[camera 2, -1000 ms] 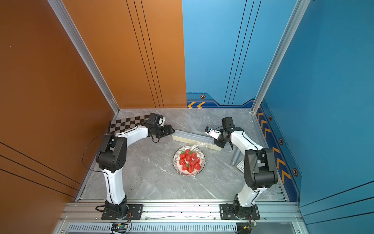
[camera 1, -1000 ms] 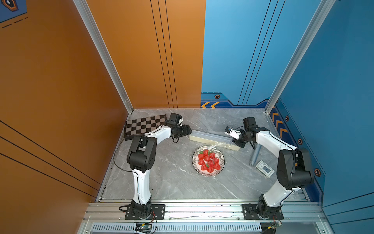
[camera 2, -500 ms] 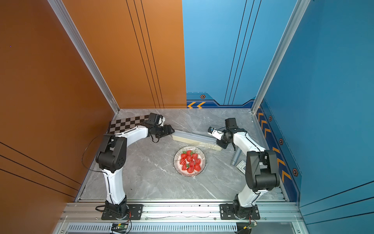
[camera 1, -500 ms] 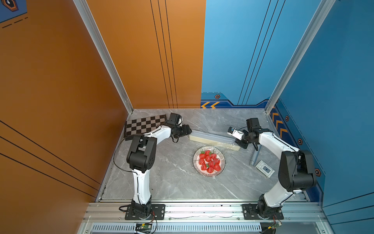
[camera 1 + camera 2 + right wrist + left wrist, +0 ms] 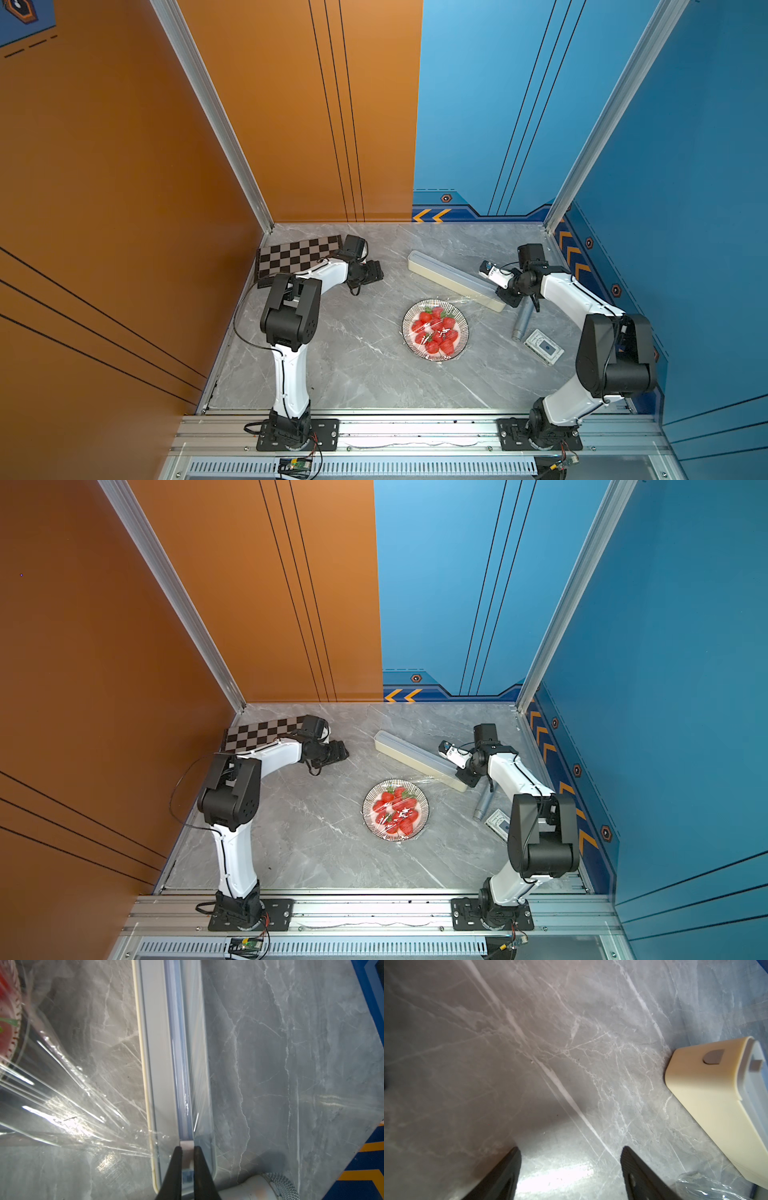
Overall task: Wrap the plate with plastic wrap
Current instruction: Tear off the plastic wrap from the plastic wrap cutting box.
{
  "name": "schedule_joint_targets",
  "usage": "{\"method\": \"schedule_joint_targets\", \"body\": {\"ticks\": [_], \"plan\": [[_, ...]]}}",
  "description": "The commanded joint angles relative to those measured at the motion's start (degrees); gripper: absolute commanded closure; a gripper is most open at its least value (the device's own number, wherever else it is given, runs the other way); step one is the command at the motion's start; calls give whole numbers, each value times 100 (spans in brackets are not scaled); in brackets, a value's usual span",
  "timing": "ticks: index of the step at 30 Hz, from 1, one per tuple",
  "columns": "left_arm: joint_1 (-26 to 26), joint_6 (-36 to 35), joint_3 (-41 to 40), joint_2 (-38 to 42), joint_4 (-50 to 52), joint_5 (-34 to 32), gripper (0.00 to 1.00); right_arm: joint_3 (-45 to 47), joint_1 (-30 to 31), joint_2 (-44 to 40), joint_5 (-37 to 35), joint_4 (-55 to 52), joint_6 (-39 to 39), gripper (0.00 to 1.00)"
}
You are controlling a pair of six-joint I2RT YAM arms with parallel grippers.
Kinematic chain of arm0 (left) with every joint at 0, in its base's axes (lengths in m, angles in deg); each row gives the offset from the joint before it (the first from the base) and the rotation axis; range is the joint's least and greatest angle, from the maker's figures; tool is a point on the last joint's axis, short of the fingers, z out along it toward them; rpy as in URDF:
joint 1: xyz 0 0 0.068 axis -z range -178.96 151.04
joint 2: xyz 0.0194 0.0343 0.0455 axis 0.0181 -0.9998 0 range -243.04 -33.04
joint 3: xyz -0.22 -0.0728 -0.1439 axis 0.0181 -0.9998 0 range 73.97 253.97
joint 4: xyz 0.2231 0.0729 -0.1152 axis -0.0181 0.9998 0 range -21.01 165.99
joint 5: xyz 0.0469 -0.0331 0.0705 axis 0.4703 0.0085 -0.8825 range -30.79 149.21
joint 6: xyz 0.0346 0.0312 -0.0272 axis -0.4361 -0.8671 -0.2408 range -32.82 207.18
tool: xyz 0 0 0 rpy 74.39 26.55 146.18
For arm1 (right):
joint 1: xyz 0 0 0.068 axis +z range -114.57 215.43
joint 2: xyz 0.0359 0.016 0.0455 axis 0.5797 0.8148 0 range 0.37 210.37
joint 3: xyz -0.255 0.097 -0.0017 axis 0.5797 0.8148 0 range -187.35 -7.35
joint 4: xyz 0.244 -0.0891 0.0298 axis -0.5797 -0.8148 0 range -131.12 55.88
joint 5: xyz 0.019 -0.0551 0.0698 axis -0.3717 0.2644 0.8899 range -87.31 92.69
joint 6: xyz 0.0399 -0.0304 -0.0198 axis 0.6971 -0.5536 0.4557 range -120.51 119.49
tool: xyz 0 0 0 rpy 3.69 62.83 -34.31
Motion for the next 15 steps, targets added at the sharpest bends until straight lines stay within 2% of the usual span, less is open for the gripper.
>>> {"method": "schedule_joint_targets", "body": {"ticks": [1,7,9,12,15], "plan": [[107,-115,79,307,504,-167,20,102,36,89,-166,-319,111,92],[352,-236,460,712,502,-307,18,-92,30,-257,238,-70,541,86],[457,-355,596,804,496,-391,17,-216,4,-413,335,-27,692,74],[658,-566,922,820,497,-468,15,-378,-89,-597,230,114,1299,63],[819,-665,1308,646,506,-579,7,-455,-173,-813,65,250,2496,39]]}}
